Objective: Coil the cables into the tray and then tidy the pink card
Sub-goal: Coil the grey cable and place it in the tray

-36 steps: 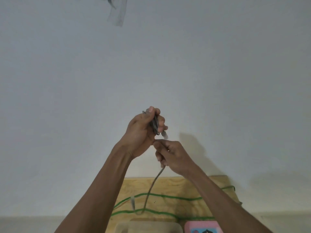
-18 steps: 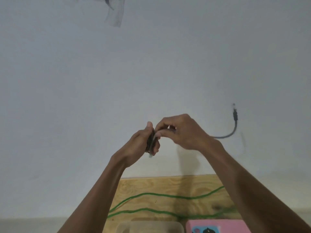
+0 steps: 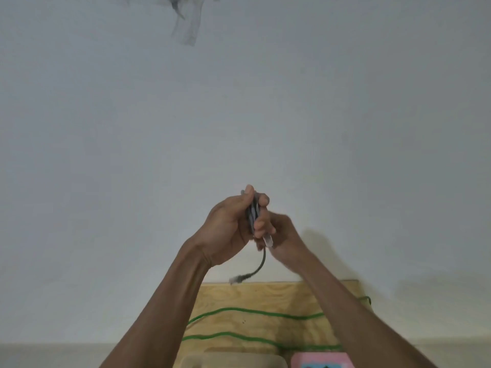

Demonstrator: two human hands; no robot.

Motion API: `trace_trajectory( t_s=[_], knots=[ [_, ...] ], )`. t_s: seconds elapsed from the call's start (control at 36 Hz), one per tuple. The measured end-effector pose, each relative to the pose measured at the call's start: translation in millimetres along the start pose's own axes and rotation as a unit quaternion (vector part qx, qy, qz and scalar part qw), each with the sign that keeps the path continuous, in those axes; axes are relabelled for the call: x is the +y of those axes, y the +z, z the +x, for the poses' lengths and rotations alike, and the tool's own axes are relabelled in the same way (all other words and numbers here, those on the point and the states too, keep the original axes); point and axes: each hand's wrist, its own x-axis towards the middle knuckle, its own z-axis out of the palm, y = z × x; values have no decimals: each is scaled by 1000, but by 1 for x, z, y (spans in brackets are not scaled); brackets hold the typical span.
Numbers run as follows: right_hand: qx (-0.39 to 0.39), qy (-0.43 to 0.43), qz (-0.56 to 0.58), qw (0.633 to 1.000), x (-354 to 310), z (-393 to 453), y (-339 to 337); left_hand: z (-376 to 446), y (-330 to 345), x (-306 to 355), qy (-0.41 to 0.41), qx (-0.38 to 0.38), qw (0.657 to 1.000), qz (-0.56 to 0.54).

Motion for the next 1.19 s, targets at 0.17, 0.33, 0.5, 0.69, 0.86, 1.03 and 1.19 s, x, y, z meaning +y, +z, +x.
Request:
trace_trajectory(
  t_s=[0.17,0.33,0.5,0.69,0.86,1.03,1.19],
  knots=[
    [12,82,-33,996,16,-30,20,10,-12,3,45,82,993,75],
    [-13,30,-260,965,-6,-35,9,11,-26,-5,55,129,941,308],
    [-106,-12,-528,842,-56,-23,-10,12,-23,-10,17,118,891,438],
    [-85,-102,-600,789,-91,1,-19,9,-23,-1,-16,78,874,480],
    [-67,-134,-382,912,-78,25,-32,-3,-18,8,-94,32,957,273],
    [-115,-39,-20,992,-48,13,-10,-9,-9,12,-105,10,985,133],
    [15,-126,-105,986,-31,6,14,-4,4,10,-56,155,969,185]
  ],
)
